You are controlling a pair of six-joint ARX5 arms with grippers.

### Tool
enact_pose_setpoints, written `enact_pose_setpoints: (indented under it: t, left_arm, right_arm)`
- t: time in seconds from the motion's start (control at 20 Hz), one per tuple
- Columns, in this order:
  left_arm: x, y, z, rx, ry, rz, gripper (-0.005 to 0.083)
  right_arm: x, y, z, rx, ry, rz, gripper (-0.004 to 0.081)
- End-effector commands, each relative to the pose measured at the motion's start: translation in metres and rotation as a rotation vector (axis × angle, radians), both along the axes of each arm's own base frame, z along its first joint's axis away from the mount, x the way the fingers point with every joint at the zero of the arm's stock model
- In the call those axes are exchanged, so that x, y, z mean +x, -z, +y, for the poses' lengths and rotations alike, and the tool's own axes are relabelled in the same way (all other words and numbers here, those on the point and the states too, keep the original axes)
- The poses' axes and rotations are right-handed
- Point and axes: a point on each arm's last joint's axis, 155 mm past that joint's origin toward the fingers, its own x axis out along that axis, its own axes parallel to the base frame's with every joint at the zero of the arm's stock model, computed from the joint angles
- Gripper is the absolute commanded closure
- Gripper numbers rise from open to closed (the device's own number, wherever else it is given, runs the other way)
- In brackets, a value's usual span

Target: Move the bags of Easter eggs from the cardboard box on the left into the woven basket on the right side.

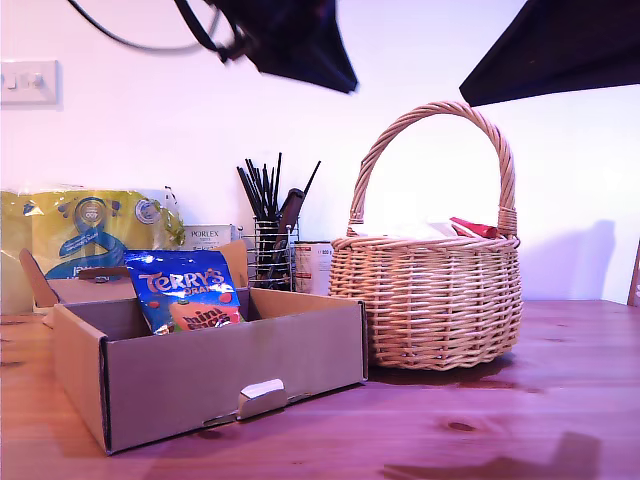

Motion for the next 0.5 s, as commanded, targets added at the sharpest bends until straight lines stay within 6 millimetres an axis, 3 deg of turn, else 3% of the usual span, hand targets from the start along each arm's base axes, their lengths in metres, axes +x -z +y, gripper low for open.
enact_pose_setpoints:
  t: [0.0, 0.2, 0.45]
  left_arm:
    - [-0.001, 0.023, 0.008, 0.058, 0.001, 0.035, 0.0793]
    - [-0.003, 0.023, 0.032, 0.066, -0.032, 0.033, 0.0793]
    - [-0.013, 0.049, 0.097, 0.087, -0.134, 0.039, 0.0793]
  right_arm:
    - [0.002, -0.008, 0.0, 0.011, 0.001, -0.021, 0.0782]
    - [0.002, -0.008, 0.0, 0.011, 0.001, -0.022, 0.0782]
    - [0.002, -0.008, 0.0, 0.01, 0.001, -0.021, 0.0782]
